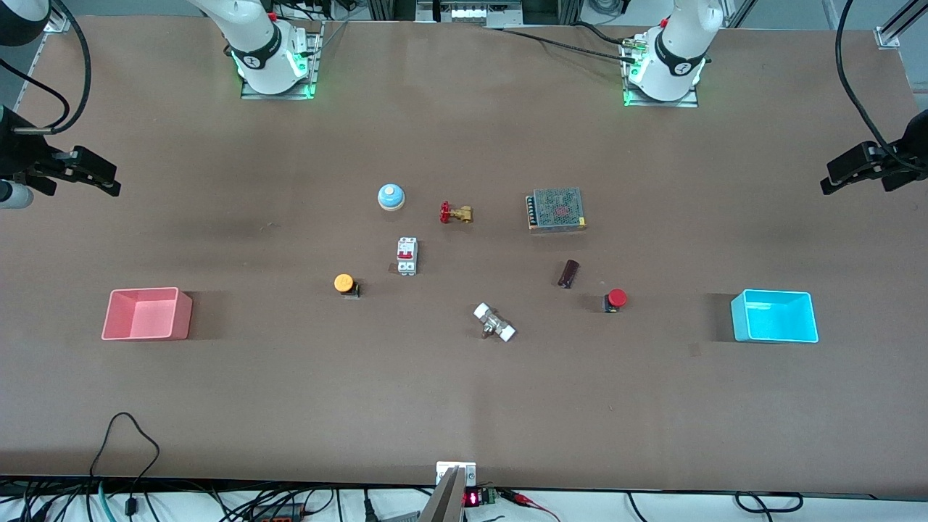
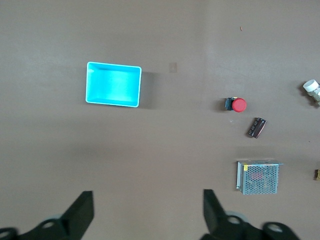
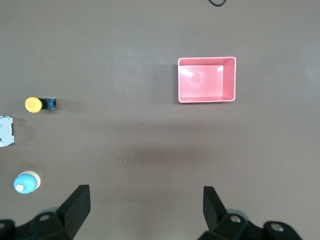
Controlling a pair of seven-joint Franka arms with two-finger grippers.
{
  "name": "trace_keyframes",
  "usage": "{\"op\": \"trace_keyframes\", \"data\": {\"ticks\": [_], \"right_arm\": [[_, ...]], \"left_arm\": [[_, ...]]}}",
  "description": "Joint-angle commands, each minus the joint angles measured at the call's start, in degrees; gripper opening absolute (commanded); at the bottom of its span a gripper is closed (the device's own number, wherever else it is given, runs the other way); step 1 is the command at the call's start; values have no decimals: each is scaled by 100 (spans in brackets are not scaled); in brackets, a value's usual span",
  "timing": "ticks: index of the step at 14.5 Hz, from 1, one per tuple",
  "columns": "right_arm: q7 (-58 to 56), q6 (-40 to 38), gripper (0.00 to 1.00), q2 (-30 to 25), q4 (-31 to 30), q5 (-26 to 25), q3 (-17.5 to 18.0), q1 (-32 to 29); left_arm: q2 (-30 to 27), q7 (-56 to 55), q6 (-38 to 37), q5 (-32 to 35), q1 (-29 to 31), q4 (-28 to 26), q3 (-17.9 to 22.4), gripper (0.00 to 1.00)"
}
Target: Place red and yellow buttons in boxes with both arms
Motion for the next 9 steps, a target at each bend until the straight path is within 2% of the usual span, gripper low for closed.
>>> {"op": "trace_keyframes", "data": {"ticks": [1,4,9], "right_arm": [[45,75,100,168,-8,82,-43,25],[36,434,100,334,-17,38,-25,86],[45,1373,100,1160,-17,152,10,437]], "left_arm": [[8,34,-17,137,16,36,-7,100],[-1,17,-52,251,16,-17,-51,100],[-45,17,-114,251,16,-35,-69,100]]}}
